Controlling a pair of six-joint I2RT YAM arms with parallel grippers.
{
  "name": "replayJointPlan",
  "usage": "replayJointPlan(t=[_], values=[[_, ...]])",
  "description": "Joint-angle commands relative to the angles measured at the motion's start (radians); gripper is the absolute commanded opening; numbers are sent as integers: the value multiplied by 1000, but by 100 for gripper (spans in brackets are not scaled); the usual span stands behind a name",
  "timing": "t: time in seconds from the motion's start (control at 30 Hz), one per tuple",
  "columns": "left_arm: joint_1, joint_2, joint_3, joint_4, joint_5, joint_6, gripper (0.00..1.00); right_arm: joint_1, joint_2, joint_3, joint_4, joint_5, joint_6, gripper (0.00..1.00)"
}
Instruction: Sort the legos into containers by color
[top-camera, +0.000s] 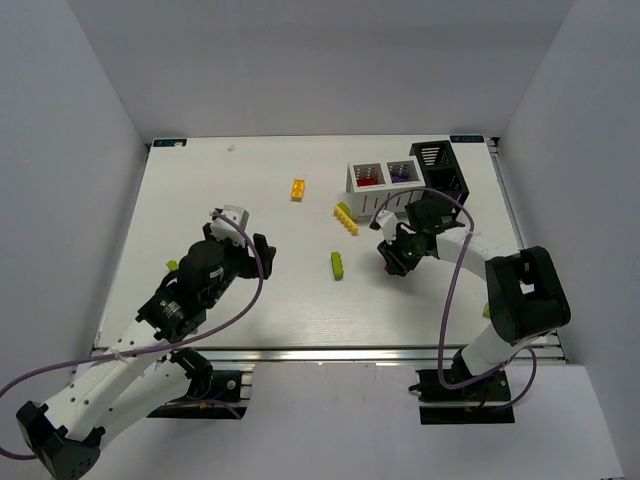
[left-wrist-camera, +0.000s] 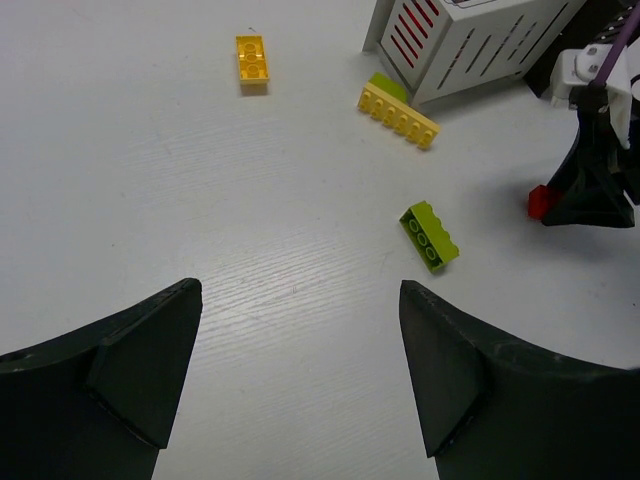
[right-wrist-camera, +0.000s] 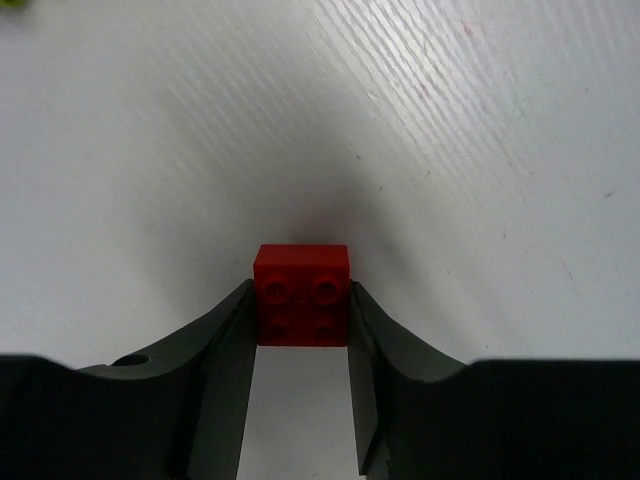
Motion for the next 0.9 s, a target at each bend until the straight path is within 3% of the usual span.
replayJointPlan(t=[0.0, 0.13, 0.3, 0.57, 0.73, 0.87], values=[[2, -4, -4, 14, 17, 9, 90, -3, -74, 116, -87, -126, -65, 0], [2, 16, -5, 23, 64, 16, 90, 3, -115, 353, -144, -189, -25, 0], [2, 30, -1, 13, 51, 22, 90, 6, 35, 640, -117, -72, 134, 0], [2, 30, -10, 23, 52, 25, 90, 9, 239, 858, -60, 89, 351, 0], [2, 46, -5, 20, 49, 26, 90, 6, 317, 911, -55, 112, 386, 0], [2, 50, -7, 22, 63, 28, 91, 3, 343, 929, -62, 112, 380, 19]])
